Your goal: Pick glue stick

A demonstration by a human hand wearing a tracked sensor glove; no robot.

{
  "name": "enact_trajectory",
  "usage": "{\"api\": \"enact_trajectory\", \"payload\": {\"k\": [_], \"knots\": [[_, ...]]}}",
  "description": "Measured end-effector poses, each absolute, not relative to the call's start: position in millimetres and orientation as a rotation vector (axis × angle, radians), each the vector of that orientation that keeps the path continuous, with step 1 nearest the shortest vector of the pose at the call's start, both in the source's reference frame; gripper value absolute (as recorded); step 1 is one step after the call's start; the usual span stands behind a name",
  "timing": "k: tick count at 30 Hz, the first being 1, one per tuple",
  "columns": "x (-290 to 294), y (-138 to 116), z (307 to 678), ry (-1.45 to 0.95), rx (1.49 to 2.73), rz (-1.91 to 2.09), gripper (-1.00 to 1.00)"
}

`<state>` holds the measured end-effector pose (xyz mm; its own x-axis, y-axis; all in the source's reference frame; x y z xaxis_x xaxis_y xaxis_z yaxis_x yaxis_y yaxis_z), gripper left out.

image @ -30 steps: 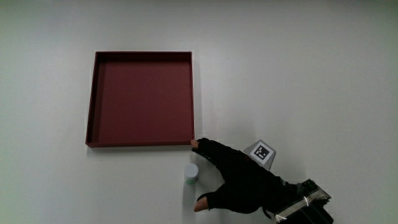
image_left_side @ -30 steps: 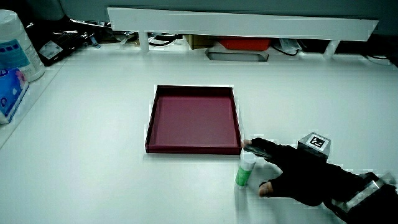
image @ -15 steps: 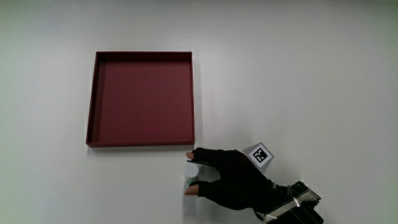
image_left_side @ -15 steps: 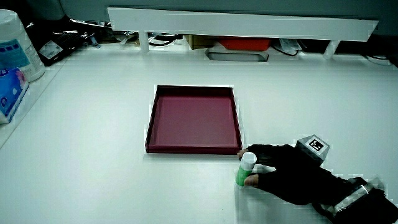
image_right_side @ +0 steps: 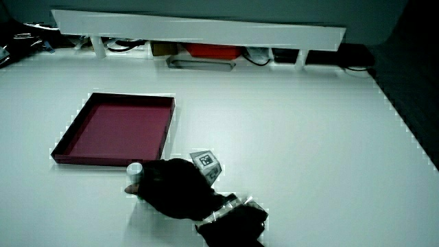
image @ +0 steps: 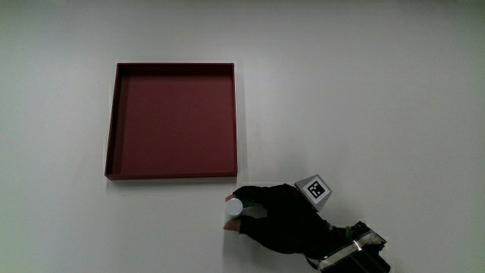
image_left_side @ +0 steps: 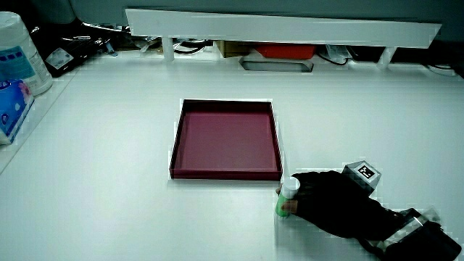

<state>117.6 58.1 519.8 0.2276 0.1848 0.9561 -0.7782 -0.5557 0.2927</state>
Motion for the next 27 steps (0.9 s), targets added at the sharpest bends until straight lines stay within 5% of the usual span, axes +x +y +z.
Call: {"api": "enact_trajectory", "payload": {"k": [13,27], "knots": [[116,64,523,-0.527,1.767,1.624,0.46],[116,68,534,-0.456,1.713,1.707,0.96]]}}
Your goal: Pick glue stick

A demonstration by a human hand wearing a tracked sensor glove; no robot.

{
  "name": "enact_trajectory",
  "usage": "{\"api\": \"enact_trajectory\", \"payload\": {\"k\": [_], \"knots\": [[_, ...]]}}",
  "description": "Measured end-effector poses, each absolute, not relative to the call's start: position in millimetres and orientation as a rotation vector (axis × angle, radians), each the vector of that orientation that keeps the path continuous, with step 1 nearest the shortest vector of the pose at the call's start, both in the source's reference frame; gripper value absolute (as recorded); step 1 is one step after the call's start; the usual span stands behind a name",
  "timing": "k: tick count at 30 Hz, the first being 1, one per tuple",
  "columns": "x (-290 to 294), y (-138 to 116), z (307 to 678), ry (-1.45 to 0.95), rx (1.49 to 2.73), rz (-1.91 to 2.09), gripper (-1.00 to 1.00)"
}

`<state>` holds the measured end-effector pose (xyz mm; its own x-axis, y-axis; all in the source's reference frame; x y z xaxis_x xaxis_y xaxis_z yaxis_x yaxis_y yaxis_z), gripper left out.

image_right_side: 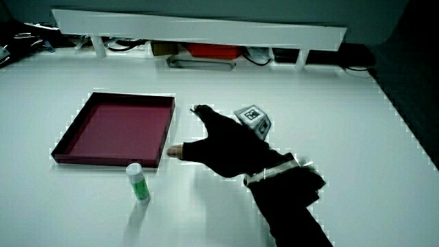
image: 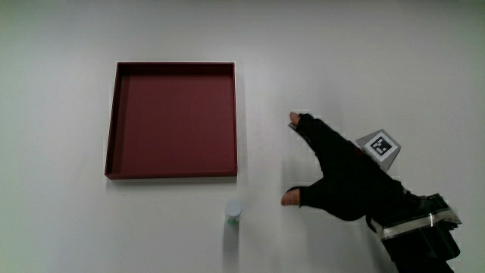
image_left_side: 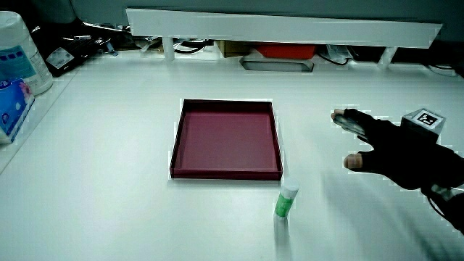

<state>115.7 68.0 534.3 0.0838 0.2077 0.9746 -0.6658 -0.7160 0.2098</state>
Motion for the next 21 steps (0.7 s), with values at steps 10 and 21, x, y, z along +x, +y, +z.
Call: {"api": "enact_trajectory", "payload": {"k": [10,21], "knots": [[112,54,525,-0.523,1.760,1.735,1.00],[84,5,495,-0.562,1.850,1.774,1.00]]}}
